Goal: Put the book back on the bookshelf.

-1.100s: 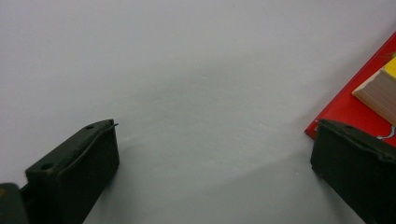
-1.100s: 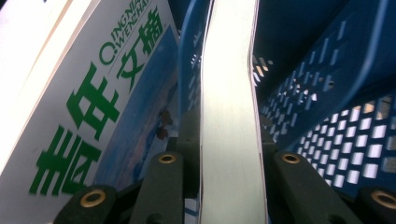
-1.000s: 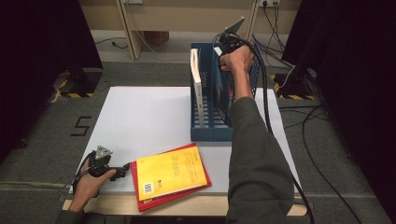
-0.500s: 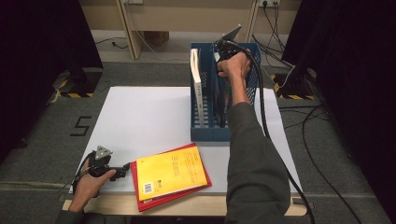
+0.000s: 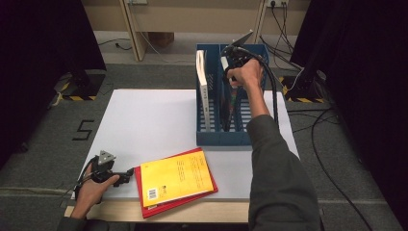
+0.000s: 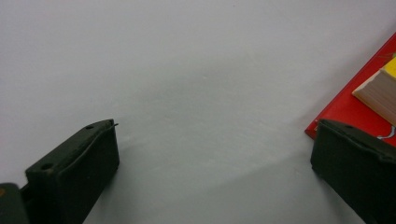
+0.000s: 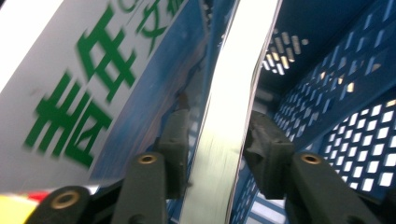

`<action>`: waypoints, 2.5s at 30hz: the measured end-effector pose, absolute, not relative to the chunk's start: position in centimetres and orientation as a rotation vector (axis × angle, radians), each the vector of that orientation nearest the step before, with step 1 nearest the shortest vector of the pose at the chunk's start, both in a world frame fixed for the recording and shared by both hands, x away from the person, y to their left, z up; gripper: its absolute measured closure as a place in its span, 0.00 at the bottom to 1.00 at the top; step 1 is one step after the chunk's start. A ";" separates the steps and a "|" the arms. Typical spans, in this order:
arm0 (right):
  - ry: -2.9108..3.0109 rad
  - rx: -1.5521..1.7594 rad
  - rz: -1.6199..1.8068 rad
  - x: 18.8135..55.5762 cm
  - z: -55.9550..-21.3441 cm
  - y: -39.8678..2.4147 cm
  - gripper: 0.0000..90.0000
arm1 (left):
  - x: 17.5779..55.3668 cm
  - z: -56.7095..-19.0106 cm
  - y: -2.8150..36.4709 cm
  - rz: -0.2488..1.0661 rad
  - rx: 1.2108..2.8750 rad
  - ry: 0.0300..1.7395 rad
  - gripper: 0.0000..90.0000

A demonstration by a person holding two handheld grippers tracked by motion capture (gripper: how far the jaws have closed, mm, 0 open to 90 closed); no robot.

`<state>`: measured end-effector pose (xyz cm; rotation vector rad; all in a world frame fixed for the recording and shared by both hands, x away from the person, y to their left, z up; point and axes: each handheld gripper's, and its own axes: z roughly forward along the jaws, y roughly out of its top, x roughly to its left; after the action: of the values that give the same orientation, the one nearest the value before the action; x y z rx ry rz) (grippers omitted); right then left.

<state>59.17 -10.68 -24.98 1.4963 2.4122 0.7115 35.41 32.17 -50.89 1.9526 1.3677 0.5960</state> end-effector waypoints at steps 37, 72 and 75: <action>2.566 1.103 0.693 53.5 -31.5 -13.7 0.80 | 35.4 -50.9 32.2 0.594 1.951 1.370 0.00; 2.496 1.181 0.759 54.5 -32.6 -13.0 0.65 | 35.4 -50.9 32.2 0.594 1.950 1.372 0.00; 2.497 1.185 0.782 53.1 -32.5 -13.4 0.57 | 35.4 -50.9 32.2 0.594 1.950 1.372 0.00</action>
<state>53.08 -13.42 -32.46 1.1852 2.4972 0.7824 35.36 32.17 -50.88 1.9501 1.3719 0.5944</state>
